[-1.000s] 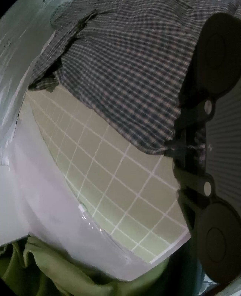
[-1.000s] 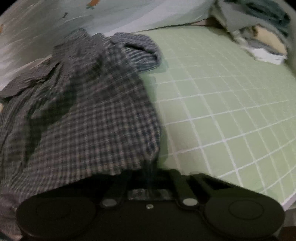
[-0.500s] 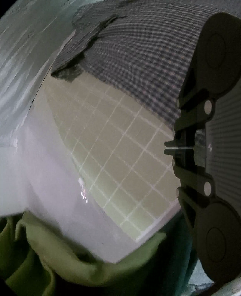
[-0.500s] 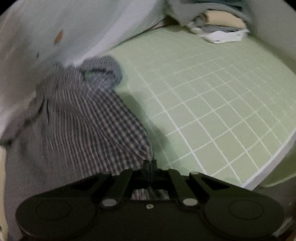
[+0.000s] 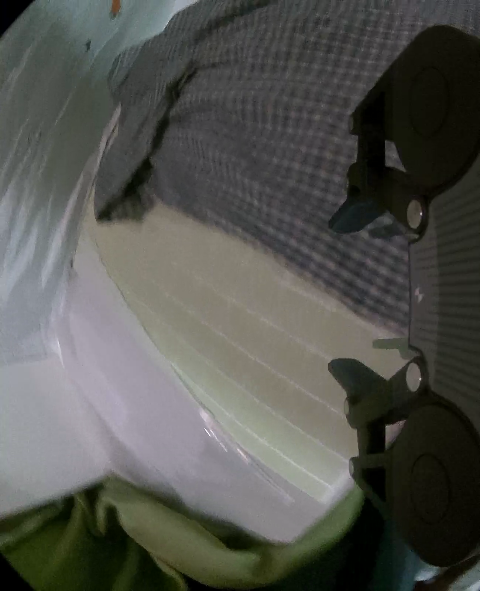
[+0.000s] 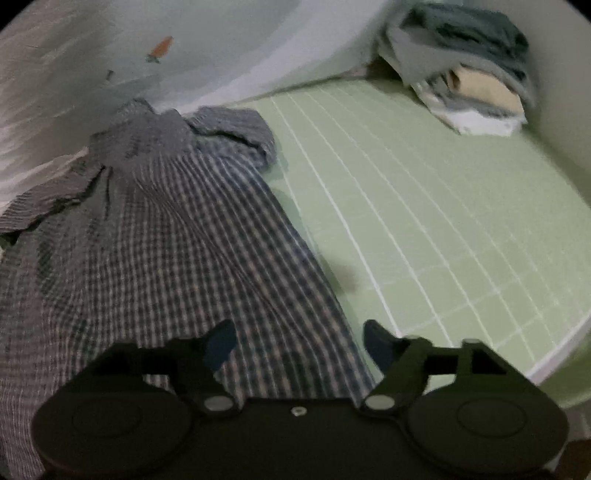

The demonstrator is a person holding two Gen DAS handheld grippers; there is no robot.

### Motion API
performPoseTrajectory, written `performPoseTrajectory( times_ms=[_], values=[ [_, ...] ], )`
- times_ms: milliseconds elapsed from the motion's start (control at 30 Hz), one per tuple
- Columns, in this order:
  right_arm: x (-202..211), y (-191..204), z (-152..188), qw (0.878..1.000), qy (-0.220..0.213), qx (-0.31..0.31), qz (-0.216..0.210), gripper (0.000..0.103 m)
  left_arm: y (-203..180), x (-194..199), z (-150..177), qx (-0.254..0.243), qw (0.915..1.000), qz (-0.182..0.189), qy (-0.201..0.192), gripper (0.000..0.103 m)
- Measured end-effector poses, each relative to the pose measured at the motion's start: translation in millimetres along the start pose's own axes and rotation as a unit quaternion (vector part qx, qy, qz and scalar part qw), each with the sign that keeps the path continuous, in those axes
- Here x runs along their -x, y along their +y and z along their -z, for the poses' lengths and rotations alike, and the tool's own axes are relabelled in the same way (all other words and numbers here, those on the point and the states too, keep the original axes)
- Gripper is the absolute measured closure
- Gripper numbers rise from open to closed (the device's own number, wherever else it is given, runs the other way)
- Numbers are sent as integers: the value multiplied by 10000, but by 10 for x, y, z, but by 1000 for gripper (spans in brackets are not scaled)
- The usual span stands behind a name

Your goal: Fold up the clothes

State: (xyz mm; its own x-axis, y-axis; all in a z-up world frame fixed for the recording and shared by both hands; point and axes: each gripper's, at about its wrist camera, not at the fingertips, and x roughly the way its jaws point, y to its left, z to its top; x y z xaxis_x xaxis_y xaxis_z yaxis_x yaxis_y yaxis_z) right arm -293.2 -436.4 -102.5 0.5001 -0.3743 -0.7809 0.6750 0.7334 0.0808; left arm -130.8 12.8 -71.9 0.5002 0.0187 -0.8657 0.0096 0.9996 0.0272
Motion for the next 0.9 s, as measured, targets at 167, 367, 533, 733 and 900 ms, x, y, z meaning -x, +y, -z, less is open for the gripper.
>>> performPoseTrajectory(
  times_ms=[167,367,533,733,900],
  values=[
    [-63,-27,-193,9993,-281,232,-130,0,-470,-99,-134,-475,9986,220,17,17],
    [-248,-78,-487,9980,-519,344,-102,0,-1042,-272,-275,-898,9949,442,109,13],
    [-564,-141,-840,9983,-506,273,-49,0,-1439,-448,-382,-1114,9922,513,204,12],
    [-1019,-40,-1374,9978,-378,532,-88,0,-1816,-677,-565,-1232,9912,426,231,12],
    [-1464,133,-1726,9964,-354,747,-173,16,-2002,-897,-726,-1237,9915,297,280,12]
  ],
)
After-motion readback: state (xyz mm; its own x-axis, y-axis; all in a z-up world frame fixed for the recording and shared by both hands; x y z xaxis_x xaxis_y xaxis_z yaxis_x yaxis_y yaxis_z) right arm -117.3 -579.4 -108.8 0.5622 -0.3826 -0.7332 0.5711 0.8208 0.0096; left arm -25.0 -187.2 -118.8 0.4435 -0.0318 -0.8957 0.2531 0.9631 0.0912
